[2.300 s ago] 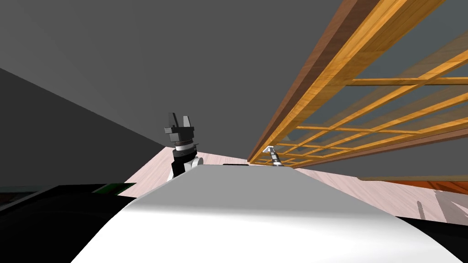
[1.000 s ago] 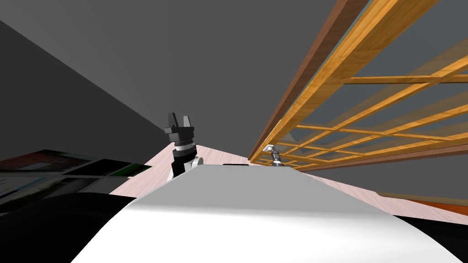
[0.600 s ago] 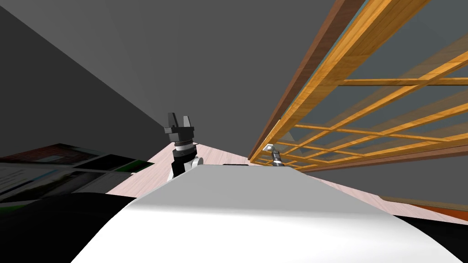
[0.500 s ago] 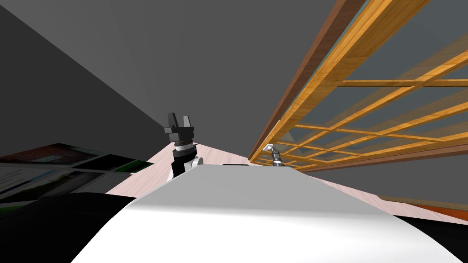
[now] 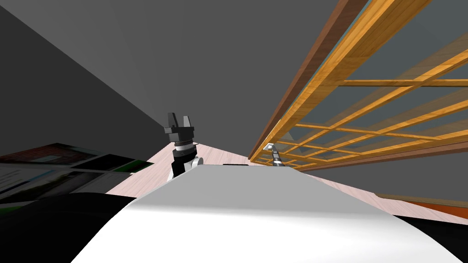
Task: Pull the door open
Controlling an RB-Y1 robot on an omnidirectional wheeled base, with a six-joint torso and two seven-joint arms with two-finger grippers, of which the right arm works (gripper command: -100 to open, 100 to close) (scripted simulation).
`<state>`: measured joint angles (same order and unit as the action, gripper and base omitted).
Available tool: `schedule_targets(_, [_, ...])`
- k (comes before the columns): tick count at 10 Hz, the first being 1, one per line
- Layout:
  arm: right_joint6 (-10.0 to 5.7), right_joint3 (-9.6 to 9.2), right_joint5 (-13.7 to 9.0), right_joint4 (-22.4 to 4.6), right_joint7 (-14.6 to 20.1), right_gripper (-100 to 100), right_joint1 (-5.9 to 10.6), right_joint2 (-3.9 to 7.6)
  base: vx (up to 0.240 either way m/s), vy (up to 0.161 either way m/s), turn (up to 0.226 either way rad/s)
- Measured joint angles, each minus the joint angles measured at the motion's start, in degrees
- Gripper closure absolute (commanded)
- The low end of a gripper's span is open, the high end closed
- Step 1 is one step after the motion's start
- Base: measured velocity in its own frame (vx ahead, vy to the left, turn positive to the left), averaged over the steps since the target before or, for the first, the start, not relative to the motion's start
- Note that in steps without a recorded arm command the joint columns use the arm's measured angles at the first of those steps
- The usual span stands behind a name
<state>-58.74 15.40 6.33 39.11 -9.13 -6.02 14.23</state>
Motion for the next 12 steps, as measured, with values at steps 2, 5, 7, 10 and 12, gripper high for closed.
schedule_targets(2, [-0.02,0.4,0.7,-0.1,-2.8,-100,0.0,0.01,-0.025,0.015,-0.008])
schedule_targets(5, [-0.02,1.05,1.8,-0.3,-7.2,-100,0.0,0.0,-0.026,0.017,-0.012])
schedule_targets(7, [-0.08,1.61,2.7,-0.5,-10.4,-100,0.08,0.01,-0.03,0.019,-0.013])
schedule_targets(10, [-0.06,2.14,3.6,-0.6,-14.4,-100,0.03,0.0,-0.025,0.017,-0.012])
schedule_targets(12, [-0.07,2.72,4.6,-0.7,-17.5,-100,0.01,0.0,-0.035,0.023,-0.015])
